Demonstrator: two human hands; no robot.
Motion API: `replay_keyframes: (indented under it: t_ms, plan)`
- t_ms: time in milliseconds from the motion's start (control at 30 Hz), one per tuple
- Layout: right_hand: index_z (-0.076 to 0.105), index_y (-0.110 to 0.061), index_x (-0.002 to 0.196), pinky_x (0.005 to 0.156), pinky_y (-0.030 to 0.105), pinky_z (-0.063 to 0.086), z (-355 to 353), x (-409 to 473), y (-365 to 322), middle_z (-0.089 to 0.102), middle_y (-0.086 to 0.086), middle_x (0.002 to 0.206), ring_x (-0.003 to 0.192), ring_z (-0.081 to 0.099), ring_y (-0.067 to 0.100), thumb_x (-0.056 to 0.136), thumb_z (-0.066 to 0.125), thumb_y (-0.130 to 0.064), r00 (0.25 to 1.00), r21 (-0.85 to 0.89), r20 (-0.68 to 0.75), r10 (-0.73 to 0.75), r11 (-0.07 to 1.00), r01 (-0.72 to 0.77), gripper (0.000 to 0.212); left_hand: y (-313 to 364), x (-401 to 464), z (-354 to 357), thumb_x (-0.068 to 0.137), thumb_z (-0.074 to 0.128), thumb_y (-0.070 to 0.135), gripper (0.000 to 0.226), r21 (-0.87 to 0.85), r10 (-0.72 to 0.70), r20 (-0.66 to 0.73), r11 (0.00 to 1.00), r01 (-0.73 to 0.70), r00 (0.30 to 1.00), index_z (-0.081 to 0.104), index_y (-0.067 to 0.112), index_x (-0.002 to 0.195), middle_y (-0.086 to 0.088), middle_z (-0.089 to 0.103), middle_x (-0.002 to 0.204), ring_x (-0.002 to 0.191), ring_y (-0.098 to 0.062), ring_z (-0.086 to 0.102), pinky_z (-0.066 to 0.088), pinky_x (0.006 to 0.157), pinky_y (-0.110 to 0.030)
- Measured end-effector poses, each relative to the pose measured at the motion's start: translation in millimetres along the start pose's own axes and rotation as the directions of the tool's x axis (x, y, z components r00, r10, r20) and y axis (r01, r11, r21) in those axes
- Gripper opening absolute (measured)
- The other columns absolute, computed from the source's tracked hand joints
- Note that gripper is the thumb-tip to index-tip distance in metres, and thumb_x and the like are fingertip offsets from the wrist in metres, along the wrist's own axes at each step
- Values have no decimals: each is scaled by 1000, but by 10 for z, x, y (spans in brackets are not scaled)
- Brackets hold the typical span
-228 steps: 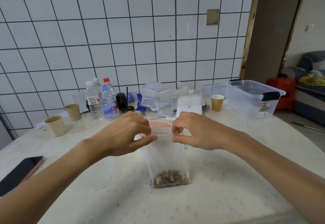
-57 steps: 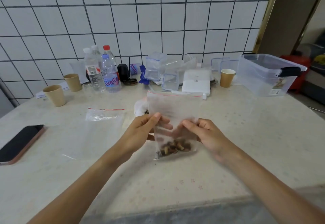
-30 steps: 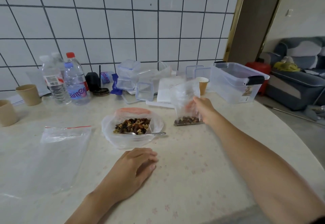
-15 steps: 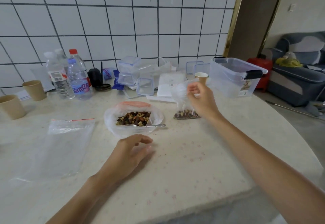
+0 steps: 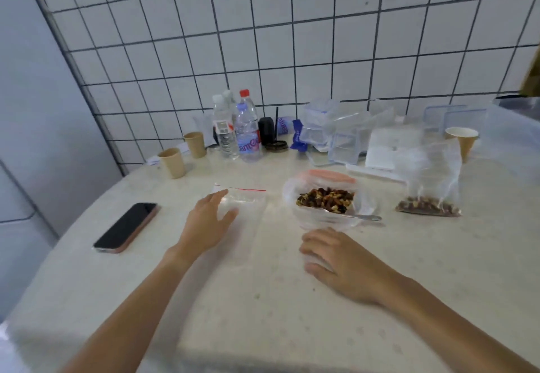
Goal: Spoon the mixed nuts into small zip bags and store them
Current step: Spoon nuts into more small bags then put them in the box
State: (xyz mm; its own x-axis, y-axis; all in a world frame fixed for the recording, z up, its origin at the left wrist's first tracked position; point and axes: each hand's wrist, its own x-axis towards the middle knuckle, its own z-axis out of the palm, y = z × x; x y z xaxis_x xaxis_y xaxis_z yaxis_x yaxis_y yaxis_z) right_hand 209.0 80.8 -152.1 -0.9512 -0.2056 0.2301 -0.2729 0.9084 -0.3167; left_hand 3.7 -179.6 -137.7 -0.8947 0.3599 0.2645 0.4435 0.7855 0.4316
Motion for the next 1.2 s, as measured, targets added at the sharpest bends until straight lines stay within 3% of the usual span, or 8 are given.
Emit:
replay_keyframes:
  t_ms: [100, 300, 633, 733, 900, 1000, 1100, 1200]
  plan:
    - [56, -28, 142, 109, 5, 7, 106, -1, 34, 45, -16, 150, 142, 28, -2, 108, 38, -48, 999, -34, -35, 2, 999, -3, 43, -212, 0, 99, 99, 46, 65, 69, 191, -82, 173, 980, 48, 982, 41, 24, 155, -1, 40, 163, 149, -25, 36, 31, 119, -43]
    - [58, -33, 140, 110, 6, 12, 147, -10, 91, 46, -23, 149, 138, 27, -14, 106, 43, -53, 997, 21, -50, 54, 998, -52, 42, -291, -101, 154, 97, 63, 38, 17, -43, -62, -108, 997, 58, 992, 76, 27, 94, 5, 76, 102, 102, -25, 66, 52, 81, -38]
    - [64, -33, 132, 111, 6, 22, 138, -18, 72, 52, -24, 144, 126, 32, -25, 102, 54, -51, 992, 101, -61, 112, 989, -106, 37, 96, -329, 67, 94, 74, 34, 5, -392, -70, -406, 914, -104, 911, 75, 38, 95, 28, 72, 100, 102, -1, 65, 49, 94, -27]
    - [61, -39, 131, 112, 24, 40, 93, -8, 18, 55, -28, 138, 126, 48, -13, 96, 60, -59, 968, 345, -78, 238, 918, -198, 41, 443, -411, 96, 93, 76, 28, 15, -416, 24, -431, 882, -222, 902, 73, 43, 95, 32, 71, 102, 103, 3, 65, 45, 92, -13]
    - [61, -35, 132, 95, 26, 54, -356, 99, -62, 71, -14, 127, 117, 67, 4, 82, 81, -50, 883, 860, -167, 438, 504, -87, 56, 1113, -492, 170, 89, 80, 25, 17, -442, 179, -439, 810, -385, 881, 76, 40, 97, 18, 68, 120, 119, -3, 60, 43, 102, -16]
    - [69, -17, 126, 73, 19, 57, -588, 153, -19, 78, -1, 115, 103, 74, 13, 97, 72, -21, 823, 873, -273, 497, 488, -5, 30, 1398, -456, 248, 84, 84, 33, 32, -495, 251, -383, 757, -426, 889, 74, 35, 114, 15, 58, 140, 131, 0, 52, 40, 108, -15]
    - [73, -5, 109, 59, 14, 55, -680, 165, 115, 81, 0, 95, 81, 78, 11, 99, 58, 2, 765, 872, -318, 560, 489, 5, 19, 1562, -307, 290, 70, 88, 60, 104, -816, 219, -124, 532, -226, 968, 30, 46, 155, 30, 40, 149, 131, 16, 45, 46, 97, -7]
    - [73, -1, 99, 62, 13, 56, -757, 216, 211, 80, 1, 90, 78, 76, 8, 96, 57, 11, 775, 845, -355, 523, 535, 26, 21, 1713, -120, 276, 77, 70, 71, 95, -893, 187, -77, 423, -151, 979, 27, 42, 156, 25, 59, 129, 116, 14, 58, 50, 87, -12]
